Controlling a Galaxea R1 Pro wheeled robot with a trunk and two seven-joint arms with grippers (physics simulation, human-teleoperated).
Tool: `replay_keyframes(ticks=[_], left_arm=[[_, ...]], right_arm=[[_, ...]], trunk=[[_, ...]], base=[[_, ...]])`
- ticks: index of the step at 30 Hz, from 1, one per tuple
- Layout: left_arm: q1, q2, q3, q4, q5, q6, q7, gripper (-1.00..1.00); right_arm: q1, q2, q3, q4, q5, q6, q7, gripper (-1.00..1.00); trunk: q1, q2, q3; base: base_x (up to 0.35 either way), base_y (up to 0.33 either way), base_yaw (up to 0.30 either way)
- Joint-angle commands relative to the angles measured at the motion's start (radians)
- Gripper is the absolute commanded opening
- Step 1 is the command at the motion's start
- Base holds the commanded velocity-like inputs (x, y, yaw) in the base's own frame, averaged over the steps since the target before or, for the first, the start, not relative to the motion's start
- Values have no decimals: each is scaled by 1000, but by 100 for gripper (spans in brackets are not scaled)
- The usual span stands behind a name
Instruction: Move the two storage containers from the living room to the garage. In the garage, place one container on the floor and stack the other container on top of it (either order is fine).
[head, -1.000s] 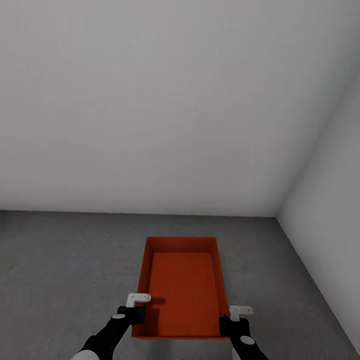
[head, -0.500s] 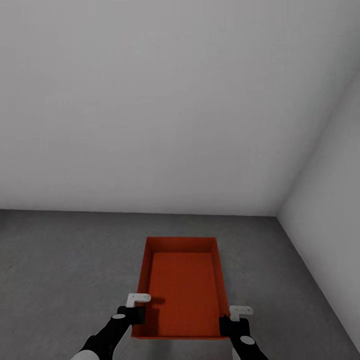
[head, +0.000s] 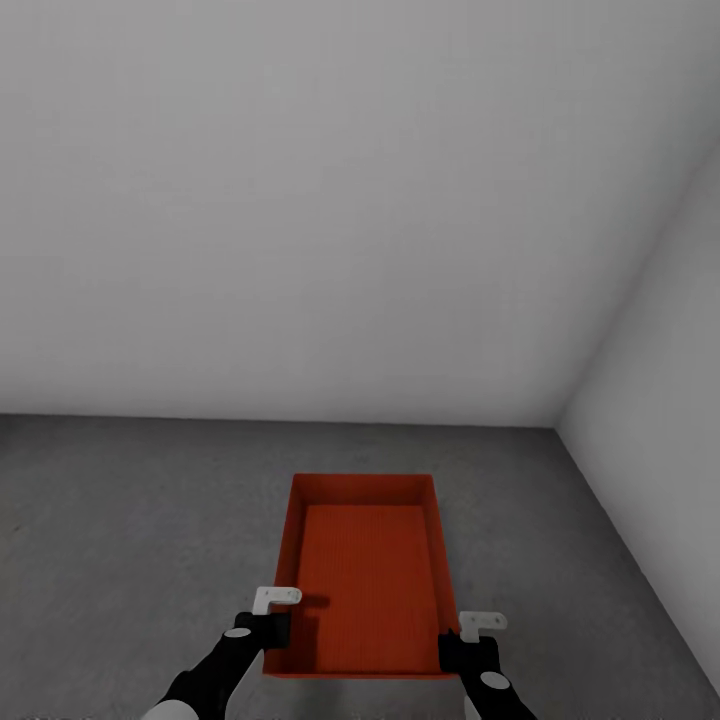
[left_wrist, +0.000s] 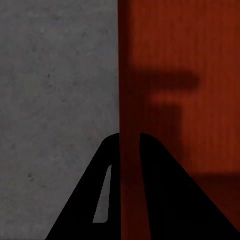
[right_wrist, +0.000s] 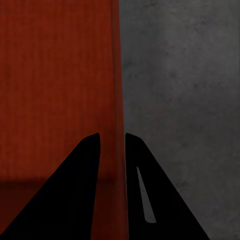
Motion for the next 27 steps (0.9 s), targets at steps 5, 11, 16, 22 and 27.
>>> replay_keyframes(ticks=[5, 11, 16, 22, 27], left_arm=[[1, -36, -20, -4, -1, 4, -43, -100], [1, -36, -20, -5, -1, 4, -43, -100], [1, -36, -20, -4, -1, 4, -43, -100], [1, -36, -20, -5, -1, 4, -43, -100], [1, -36, -20, -5, -1, 3, -43, -100]], right_arm=[[-1, 2, -19, 4, 3, -4, -13, -100], [-1, 2, -19, 4, 3, -4, -13, -100], [-1, 2, -19, 4, 3, -4, -13, -100], [-1, 2, -19, 4, 3, -4, -13, -100], [-1, 2, -19, 4, 3, -4, -13, -100]], trunk=[[19, -36, -24], [42, -78, -51], [61, -113, -74], [84, -155, -102], [104, -190, -124]], base=[[0, 0, 0], [0, 0, 0], [0, 0, 0], [0, 0, 0], [0, 0, 0]])
